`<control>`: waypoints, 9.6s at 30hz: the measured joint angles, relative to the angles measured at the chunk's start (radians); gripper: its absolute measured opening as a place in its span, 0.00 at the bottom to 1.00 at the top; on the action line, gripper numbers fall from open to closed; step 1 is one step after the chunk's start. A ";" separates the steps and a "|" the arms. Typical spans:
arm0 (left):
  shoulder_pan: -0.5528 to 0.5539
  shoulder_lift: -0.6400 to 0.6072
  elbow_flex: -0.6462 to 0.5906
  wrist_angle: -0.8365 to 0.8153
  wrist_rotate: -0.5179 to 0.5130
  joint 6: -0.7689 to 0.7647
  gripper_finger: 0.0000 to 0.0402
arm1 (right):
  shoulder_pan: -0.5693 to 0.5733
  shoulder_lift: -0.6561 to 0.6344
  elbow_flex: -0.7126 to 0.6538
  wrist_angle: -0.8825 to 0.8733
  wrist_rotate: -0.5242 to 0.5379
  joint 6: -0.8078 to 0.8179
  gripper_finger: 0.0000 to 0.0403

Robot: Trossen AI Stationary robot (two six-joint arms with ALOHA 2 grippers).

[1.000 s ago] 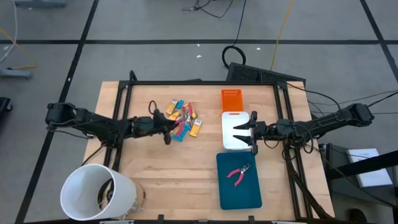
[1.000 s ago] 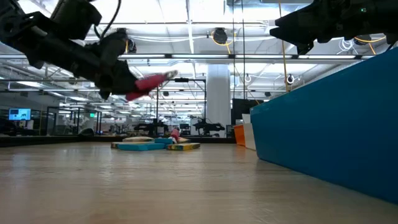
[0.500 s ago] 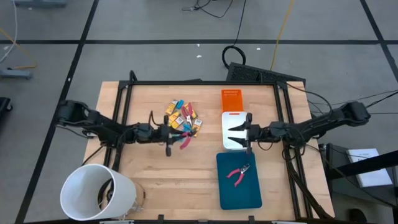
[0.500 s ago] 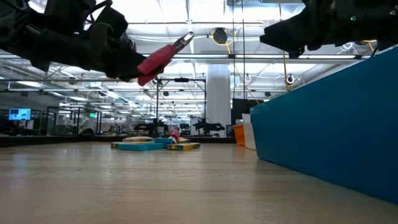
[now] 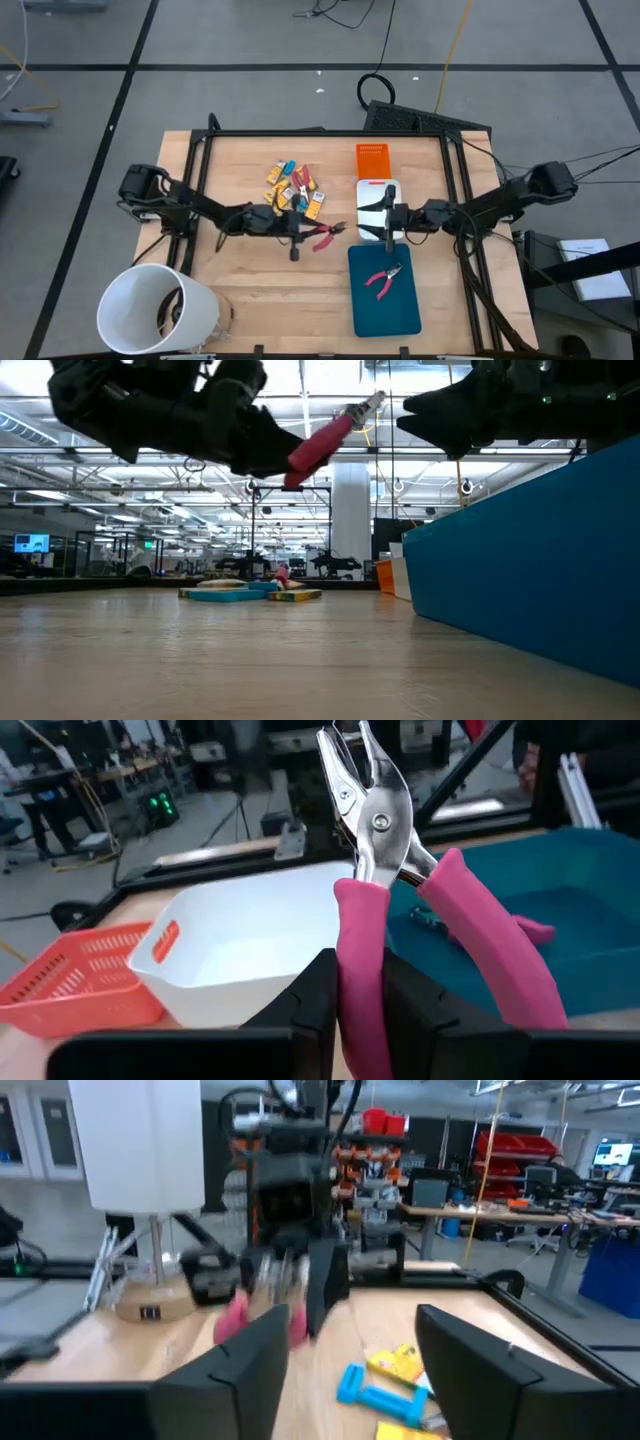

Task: Pick & Place School Supplies
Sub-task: Put the pink puncher into the blue bin

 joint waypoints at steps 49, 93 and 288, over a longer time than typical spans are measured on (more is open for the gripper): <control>0.003 0.019 0.056 -0.084 0.000 -0.027 0.14 | -0.019 0.194 0.167 -0.090 -0.133 0.064 0.42; -0.033 -0.125 0.060 -0.284 -0.058 -0.260 0.70 | 0.143 -0.118 0.166 -0.467 -0.185 0.146 0.24; 0.476 0.211 0.393 -0.961 -0.137 -0.686 0.45 | -0.130 -0.387 0.060 -0.670 0.050 0.028 0.49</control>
